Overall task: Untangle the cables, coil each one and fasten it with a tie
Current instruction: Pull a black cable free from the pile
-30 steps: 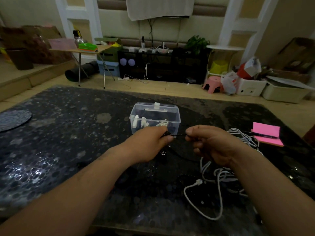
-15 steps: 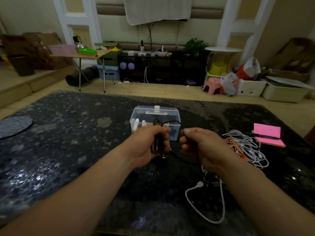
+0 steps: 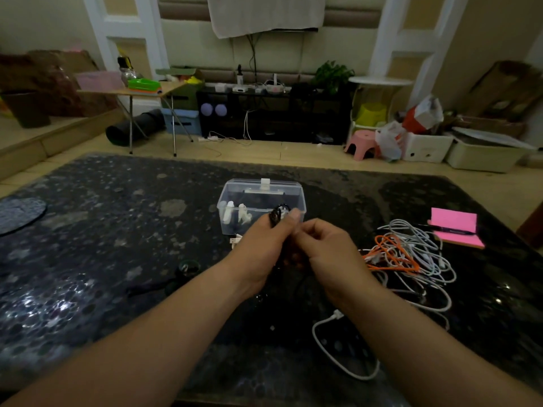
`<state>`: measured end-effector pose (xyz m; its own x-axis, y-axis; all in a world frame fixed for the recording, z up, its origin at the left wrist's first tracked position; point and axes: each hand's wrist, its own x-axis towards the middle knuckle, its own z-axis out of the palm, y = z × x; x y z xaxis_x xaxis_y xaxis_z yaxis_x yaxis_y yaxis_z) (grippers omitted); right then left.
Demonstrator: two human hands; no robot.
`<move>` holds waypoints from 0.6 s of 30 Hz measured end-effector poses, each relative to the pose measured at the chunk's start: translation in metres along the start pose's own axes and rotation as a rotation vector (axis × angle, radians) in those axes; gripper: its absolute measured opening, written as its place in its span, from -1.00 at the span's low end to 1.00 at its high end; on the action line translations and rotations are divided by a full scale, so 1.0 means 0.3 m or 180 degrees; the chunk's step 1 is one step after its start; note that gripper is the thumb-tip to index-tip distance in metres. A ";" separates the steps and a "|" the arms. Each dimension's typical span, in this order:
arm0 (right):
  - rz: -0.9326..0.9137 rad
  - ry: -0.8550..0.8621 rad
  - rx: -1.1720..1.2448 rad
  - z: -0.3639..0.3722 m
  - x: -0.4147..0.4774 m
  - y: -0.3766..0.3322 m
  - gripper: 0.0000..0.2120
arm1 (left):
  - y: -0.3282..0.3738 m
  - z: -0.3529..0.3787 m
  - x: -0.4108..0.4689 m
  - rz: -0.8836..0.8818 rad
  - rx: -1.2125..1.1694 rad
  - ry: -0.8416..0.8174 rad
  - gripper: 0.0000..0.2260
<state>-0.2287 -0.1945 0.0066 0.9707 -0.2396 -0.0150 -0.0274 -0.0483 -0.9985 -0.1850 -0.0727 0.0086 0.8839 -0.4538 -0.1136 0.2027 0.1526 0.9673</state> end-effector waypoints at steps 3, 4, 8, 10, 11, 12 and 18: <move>-0.0467 -0.0289 -0.0798 0.018 -0.026 0.001 -0.83 | 0.000 -0.009 0.018 -0.0080 -0.0440 0.0574 -0.75; -0.0524 -0.0345 -0.0954 0.025 -0.030 0.007 -0.78 | 0.006 -0.017 0.023 -0.0114 -0.0589 0.0777 -0.76; -0.0178 -0.0312 -0.0966 0.042 -0.049 0.032 -0.83 | 0.063 -0.044 0.035 -0.0103 -0.1816 0.0981 -0.74; -0.0034 -0.0613 -0.0792 0.040 -0.052 0.043 -0.84 | 0.088 -0.062 0.035 -0.0016 -0.2143 0.0963 -0.80; 0.0016 -0.0808 -0.0664 0.043 -0.056 0.044 -0.84 | 0.094 -0.067 0.035 0.0022 -0.2193 0.0943 -0.76; 0.0024 -0.0974 -0.0567 0.046 -0.057 0.050 -0.84 | 0.096 -0.072 0.036 0.0037 -0.2224 0.0903 -0.71; -0.0122 -0.1139 -0.0819 0.057 -0.037 0.082 -0.95 | 0.100 -0.082 0.027 -0.0284 -0.2429 0.0394 -0.68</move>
<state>-0.2360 -0.1766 -0.0188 0.9924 0.1158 -0.0412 -0.0044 -0.3013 -0.9535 -0.1613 -0.0503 0.0312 0.8821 -0.3982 -0.2516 0.4696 0.7026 0.5347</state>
